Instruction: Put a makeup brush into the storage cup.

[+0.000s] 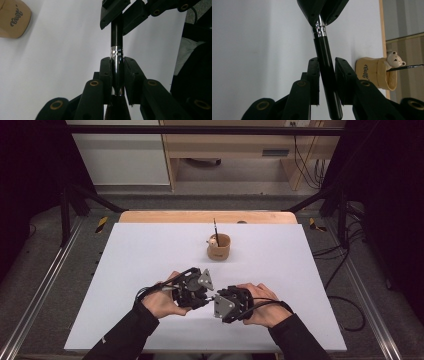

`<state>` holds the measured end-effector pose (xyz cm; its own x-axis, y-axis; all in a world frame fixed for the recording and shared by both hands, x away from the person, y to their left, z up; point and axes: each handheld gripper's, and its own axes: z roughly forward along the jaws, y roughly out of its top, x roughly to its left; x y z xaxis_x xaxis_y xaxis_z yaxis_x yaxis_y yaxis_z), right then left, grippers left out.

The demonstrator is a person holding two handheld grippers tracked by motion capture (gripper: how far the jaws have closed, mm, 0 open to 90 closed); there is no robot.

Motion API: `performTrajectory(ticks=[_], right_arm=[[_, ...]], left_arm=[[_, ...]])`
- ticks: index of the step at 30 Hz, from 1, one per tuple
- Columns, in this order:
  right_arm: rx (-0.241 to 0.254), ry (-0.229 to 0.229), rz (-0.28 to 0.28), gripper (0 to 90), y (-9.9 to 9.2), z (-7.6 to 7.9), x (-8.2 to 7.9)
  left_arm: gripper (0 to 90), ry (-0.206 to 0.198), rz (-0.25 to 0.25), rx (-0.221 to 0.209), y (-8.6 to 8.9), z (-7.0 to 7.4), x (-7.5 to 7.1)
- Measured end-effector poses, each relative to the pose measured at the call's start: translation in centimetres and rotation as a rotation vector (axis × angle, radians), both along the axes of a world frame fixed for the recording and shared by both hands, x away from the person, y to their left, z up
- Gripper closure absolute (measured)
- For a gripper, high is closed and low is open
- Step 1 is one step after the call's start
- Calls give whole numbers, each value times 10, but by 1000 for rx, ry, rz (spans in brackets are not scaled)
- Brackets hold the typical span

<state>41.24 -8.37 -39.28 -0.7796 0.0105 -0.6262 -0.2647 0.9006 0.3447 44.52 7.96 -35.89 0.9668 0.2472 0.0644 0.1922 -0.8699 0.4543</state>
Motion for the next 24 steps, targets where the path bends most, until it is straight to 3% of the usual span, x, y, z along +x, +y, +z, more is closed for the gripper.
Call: performTrajectory(ticks=[7, 10, 13, 16, 24], right_arm=[[13, 22, -5, 772, -1, -2, -2], [17, 33, -3, 791, -1, -2, -2], [24, 23, 9, 792, -2, -1, 1], [41, 52, -19, 792, -4, -4, 4], [82, 92, -78, 792, -15, -9, 11]], left_arm=[[763, -6, -11, -16, 5, 3, 3], [748, -10, -7, -43, 8, 5, 4], [729, -38, -2, -52, 11, 7, 5], [677, -66, 6, -68, 15, 11, 6], [420, -139, 100, -177, 31, 20, 9]])
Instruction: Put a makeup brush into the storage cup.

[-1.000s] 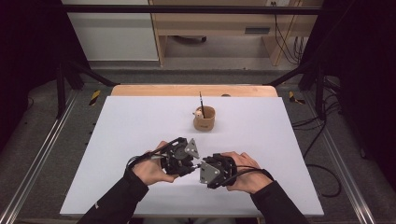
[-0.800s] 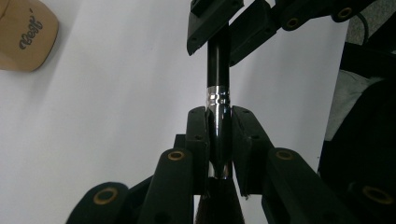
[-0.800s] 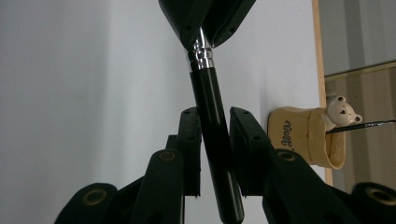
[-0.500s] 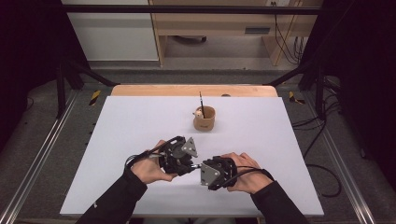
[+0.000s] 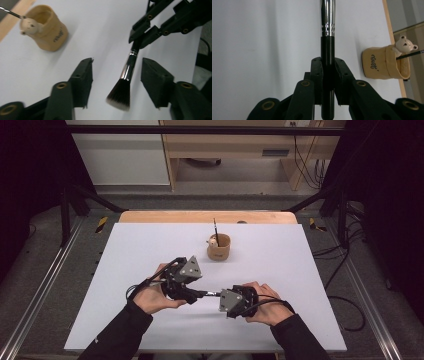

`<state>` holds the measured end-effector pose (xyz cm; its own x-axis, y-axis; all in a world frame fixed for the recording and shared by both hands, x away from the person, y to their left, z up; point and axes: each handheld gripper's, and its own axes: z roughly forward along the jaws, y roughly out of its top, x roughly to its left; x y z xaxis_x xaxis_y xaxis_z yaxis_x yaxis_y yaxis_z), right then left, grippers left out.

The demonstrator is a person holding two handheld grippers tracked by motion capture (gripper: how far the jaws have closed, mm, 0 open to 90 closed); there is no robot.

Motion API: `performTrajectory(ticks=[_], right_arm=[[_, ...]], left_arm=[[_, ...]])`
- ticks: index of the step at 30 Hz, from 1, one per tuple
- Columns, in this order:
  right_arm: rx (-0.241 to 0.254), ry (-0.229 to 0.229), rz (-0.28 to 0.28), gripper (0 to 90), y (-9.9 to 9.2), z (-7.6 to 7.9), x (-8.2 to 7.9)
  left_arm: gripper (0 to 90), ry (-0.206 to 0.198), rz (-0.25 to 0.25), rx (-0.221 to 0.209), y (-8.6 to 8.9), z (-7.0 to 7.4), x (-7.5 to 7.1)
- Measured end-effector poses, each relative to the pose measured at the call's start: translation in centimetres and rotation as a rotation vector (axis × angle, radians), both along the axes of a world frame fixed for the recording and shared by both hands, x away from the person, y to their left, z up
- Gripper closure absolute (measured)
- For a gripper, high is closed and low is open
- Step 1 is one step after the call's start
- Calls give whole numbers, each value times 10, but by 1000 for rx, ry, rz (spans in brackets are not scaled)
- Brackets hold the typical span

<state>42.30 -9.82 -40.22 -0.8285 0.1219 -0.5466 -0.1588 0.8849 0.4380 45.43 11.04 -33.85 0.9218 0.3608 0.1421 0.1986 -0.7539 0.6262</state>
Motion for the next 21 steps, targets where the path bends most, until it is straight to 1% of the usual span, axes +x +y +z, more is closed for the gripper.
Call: performTrajectory(ticks=[1, 2, 3, 8, 9, 11, 14, 18, 20, 21], right_arm=[[9, 11, -14, 792, -2, 0, 1], [23, 14, -20, 792, -3, -1, 2], [23, 12, -26, 792, -5, -1, 3], [61, 33, -70, 792, -13, -5, 7], [73, 42, -85, 792, -15, -6, 7], [84, 56, -96, 792, -18, -7, 10], [115, 61, -121, 792, -23, -9, 12], [174, 74, -157, 792, -29, -11, 15], [205, 77, -178, 792, -31, -12, 16], [215, 82, -175, 792, -32, -12, 16]], left_arm=[[394, -1, 14, -12, 3, 1, 1], [381, 0, 33, -33, 6, 1, 1], [356, -3, 57, -60, 9, 1, 2], [266, -9, 124, -115, 27, 0, 2], [256, -8, 137, -127, 31, 0, 1], [236, -6, 167, -152, 37, -2, 1], [209, -4, 206, -179, 46, -6, -1], [198, 6, 247, -232, 57, -13, -5], [198, 6, 265, -250, 60, -17, -7], [198, 10, 276, -264, 62, -20, -8]])
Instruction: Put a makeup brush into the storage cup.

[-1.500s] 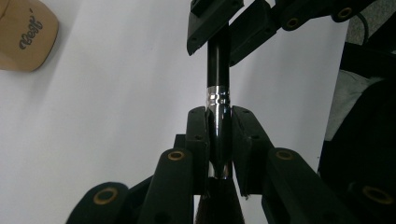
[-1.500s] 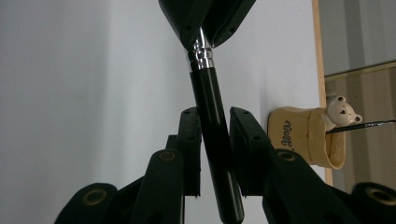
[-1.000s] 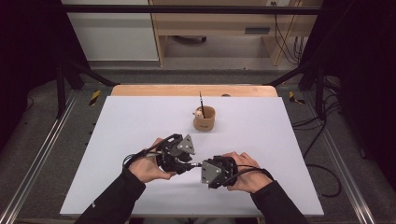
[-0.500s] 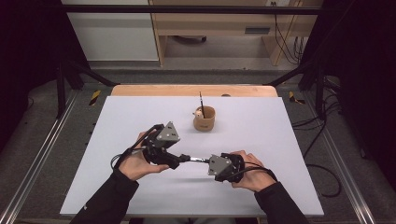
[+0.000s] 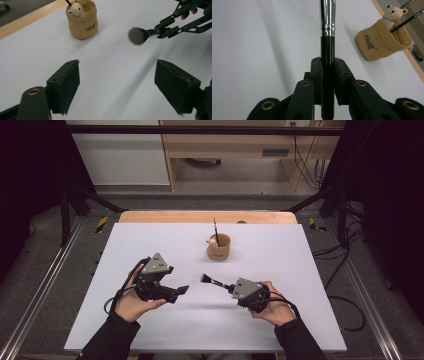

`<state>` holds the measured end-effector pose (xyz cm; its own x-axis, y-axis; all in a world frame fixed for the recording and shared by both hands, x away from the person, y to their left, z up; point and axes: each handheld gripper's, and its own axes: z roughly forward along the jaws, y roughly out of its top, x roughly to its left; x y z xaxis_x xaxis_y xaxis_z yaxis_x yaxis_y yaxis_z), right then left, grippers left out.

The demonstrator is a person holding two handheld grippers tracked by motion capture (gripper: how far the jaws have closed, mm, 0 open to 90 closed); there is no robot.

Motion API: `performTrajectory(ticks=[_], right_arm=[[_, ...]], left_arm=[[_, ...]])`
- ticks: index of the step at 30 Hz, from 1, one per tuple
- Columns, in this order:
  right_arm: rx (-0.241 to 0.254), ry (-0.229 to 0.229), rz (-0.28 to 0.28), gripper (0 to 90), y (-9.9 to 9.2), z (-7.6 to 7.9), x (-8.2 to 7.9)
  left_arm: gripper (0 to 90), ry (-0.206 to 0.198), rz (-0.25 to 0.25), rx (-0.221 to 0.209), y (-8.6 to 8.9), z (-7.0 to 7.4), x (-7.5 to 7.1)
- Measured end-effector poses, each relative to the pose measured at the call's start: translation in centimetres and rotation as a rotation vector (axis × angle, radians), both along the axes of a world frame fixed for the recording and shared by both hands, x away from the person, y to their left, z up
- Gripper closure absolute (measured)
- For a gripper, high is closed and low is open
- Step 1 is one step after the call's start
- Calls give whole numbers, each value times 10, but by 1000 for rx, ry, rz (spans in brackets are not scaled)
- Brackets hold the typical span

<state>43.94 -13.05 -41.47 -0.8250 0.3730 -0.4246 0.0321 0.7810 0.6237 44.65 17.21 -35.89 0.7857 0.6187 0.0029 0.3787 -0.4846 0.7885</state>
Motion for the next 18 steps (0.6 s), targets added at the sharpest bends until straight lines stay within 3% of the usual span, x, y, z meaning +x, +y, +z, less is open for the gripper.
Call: performTrajectory(ticks=[9, 18], right_arm=[[144, 40, -55, 792, -3, -7, 1], [228, 58, -83, 791, -1, -9, -2]], left_arm=[[195, 12, 39, -101, 2, -19, -8], [198, 19, 58, -172, -4, -30, -10]])
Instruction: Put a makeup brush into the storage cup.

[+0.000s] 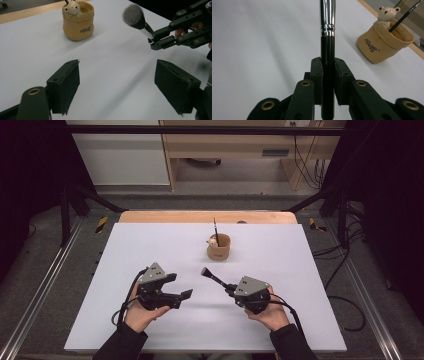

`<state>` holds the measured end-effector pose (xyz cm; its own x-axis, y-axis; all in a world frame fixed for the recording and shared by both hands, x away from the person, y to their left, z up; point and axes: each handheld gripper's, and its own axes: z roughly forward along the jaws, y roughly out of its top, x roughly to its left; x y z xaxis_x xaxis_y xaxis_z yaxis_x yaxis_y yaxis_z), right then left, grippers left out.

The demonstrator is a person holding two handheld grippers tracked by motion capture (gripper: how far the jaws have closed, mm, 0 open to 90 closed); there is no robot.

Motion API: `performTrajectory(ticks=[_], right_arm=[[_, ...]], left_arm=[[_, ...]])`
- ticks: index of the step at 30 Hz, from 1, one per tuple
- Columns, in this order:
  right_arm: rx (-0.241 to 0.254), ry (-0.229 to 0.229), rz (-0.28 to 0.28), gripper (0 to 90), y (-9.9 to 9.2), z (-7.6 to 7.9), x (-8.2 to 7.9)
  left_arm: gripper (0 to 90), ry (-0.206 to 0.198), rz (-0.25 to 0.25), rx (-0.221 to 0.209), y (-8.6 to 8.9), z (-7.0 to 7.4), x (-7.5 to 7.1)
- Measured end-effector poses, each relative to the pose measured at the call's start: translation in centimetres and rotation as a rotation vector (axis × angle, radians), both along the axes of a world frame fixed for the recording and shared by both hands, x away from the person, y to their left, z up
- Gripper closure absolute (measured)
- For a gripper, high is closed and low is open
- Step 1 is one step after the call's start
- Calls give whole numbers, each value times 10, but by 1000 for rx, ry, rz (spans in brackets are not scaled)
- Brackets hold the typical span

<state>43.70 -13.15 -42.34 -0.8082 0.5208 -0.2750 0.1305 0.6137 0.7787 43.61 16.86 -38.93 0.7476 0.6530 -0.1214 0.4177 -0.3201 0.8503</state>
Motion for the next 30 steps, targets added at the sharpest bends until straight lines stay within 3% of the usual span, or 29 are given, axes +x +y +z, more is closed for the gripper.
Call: performTrajectory(ticks=[6, 16, 23, 30], right_arm=[[32, -4, -22, 791, 1, 1, -2], [74, 28, -51, 791, 2, -6, -1], [153, 55, -79, 790, 4, -5, -1], [184, 64, -85, 790, 6, -4, -3]], left_arm=[[198, -21, 7, -1, -6, -2, -3], [202, -56, 31, -56, -11, -6, -7], [201, -45, 46, -103, -14, -11, -7], [201, -38, 59, -141, -18, -13, -3]])
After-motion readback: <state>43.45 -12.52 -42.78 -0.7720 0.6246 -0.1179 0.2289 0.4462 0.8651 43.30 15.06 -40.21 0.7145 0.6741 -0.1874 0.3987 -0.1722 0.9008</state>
